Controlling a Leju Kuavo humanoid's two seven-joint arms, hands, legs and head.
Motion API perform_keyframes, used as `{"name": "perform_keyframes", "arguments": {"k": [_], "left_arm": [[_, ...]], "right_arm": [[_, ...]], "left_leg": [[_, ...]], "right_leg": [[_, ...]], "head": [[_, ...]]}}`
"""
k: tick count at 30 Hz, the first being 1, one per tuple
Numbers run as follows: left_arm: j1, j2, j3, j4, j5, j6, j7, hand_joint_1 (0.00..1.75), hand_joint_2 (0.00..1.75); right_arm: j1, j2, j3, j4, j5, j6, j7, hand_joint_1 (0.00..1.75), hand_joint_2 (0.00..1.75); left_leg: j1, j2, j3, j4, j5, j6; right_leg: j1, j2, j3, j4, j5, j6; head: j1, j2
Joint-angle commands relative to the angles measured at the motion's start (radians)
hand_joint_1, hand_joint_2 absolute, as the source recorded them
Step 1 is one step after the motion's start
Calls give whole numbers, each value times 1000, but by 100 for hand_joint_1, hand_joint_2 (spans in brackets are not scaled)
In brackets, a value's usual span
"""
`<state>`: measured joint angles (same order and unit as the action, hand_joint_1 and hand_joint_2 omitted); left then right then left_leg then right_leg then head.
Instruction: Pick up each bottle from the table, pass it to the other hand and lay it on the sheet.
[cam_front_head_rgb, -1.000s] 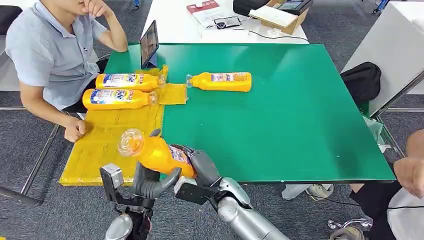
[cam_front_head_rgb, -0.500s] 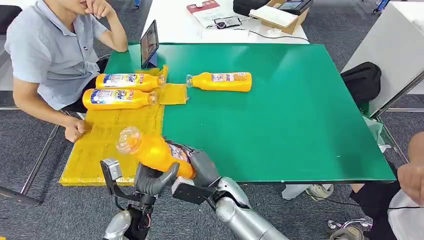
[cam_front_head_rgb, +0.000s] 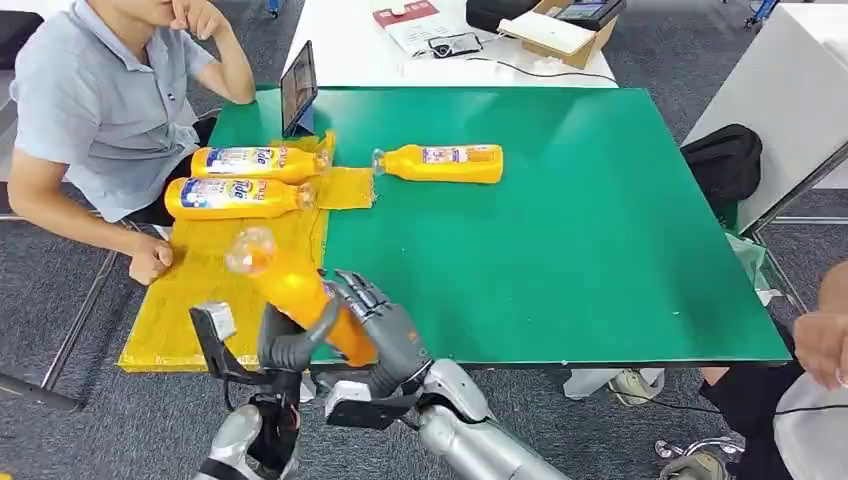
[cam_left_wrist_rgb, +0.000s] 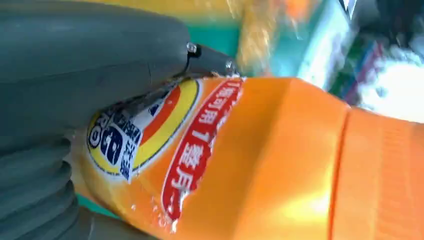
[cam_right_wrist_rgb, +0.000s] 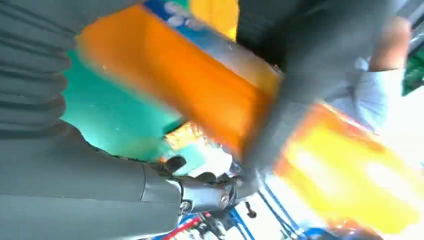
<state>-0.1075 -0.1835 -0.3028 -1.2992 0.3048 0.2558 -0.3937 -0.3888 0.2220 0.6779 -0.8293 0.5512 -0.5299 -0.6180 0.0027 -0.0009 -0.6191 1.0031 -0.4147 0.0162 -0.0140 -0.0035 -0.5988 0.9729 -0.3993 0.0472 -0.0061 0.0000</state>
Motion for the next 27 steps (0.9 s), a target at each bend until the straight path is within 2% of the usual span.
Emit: {"name": "perform_keyframes", "arguments": {"k": [1, 5, 12, 15, 17, 20, 23, 27], "left_arm": [[-128, 65, 169, 205, -113, 143, -68, 175, 175], [-156, 75, 207, 198, -193, 168, -72, 175, 175], [-193, 85, 205, 209, -256, 179, -73, 175, 175], [-248, 113, 172, 233, -446, 276, -83, 175, 175], [-302, 150, 115, 285, -707, 373, -50, 175, 175], [-399, 182, 45, 427, -1024, 345, 44, 175, 175], [-494, 171, 26, 571, -1145, 306, 80, 175, 175], [-560, 173, -8, 667, -1242, 306, 121, 175, 175]], "right_arm": [[-31, -2, 65, 63, -15, -57, -3, 0, 0], [-37, 3, 59, 78, -14, -82, -12, 0, 0], [-32, 6, 34, 71, -25, -114, -16, 0, 0], [-22, 4, 5, 42, -38, -134, -30, 0, 0], [-10, 1, -16, 1, -42, -134, -33, 0, 0], [14, -11, -41, -70, -37, -99, -25, 0, 0], [39, -18, -61, -115, -29, -61, -19, 0, 0], [49, -19, -65, -113, -29, -42, -20, 0, 0]], "left_leg": [[1, 0, 3, -1, 0, -1], [1, 1, 5, -1, -1, -2], [1, -2, 3, 0, 0, -2], [1, -2, 1, 0, 1, -1], [1, -3, 1, 0, 1, -1], [1, -5, 2, 1, 1, -2], [1, -6, 3, 1, 1, -2], [1, -4, 1, 0, 2, -1]], "right_leg": [[1, -1, 3, -1, -1, -2], [1, 1, 5, 0, -1, -2], [1, -1, 4, 0, -2, -2], [1, -2, 1, 0, -1, -1], [1, -3, 1, 1, -1, -1], [1, -5, 3, 2, -2, -2], [1, -6, 4, 1, -2, -2], [1, -4, 2, 0, -1, -1]], "head": [[0, 0], [0, 0], [0, 0], [0, 0], [0, 0], [0, 0], [0, 0], [1, 0]]}}
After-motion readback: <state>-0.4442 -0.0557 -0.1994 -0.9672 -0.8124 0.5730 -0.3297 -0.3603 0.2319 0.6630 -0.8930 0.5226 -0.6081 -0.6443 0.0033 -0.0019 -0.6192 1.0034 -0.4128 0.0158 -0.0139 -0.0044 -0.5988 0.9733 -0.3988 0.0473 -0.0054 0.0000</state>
